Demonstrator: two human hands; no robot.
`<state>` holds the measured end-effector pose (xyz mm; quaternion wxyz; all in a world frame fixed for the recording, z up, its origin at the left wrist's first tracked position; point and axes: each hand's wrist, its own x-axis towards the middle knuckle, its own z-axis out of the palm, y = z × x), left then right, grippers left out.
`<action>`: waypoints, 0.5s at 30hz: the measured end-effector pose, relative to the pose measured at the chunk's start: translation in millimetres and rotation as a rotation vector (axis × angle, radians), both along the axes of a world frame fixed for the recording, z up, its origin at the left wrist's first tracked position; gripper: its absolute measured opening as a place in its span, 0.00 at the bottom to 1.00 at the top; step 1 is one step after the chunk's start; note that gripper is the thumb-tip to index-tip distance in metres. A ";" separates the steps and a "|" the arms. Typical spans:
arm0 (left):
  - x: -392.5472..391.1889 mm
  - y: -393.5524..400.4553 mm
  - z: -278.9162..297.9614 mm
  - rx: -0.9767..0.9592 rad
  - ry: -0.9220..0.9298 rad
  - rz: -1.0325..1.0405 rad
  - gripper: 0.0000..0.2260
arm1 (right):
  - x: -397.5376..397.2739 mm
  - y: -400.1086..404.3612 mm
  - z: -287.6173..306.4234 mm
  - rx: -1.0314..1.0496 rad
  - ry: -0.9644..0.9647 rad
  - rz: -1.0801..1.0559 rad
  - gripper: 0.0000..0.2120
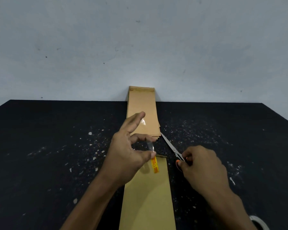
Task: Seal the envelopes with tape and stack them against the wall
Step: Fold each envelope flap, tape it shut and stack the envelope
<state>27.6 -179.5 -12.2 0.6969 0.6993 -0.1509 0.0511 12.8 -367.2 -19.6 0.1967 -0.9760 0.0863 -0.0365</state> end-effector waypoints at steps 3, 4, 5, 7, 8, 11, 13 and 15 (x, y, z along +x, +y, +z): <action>-0.3 -3.4 -0.1 0.023 0.002 -0.053 0.44 | 1.1 5.7 4.9 -0.080 0.081 -0.020 0.08; -0.5 -3.7 -0.1 0.030 -0.003 -0.065 0.43 | 2.4 7.0 6.6 -0.107 0.096 -0.026 0.09; -0.3 -3.8 -0.1 0.041 -0.009 -0.076 0.43 | 3.6 8.1 9.1 -0.142 0.113 -0.024 0.11; -0.8 -3.1 0.1 0.057 -0.018 -0.090 0.43 | 6.2 9.4 12.6 -0.224 0.165 -0.005 0.12; -1.3 -2.5 0.5 0.062 -0.021 -0.094 0.43 | 8.0 8.8 13.1 -0.247 0.187 0.006 0.10; -3.0 0.7 1.8 0.070 -0.033 -0.091 0.42 | 12.4 0.1 10.9 -0.154 0.210 0.013 0.07; -3.1 4.5 3.4 0.082 -0.046 -0.078 0.42 | 13.2 -9.2 8.0 0.205 0.158 0.040 0.08; -2.3 8.7 6.1 0.099 -0.055 -0.067 0.42 | 6.8 -10.8 13.0 0.728 0.132 0.108 0.10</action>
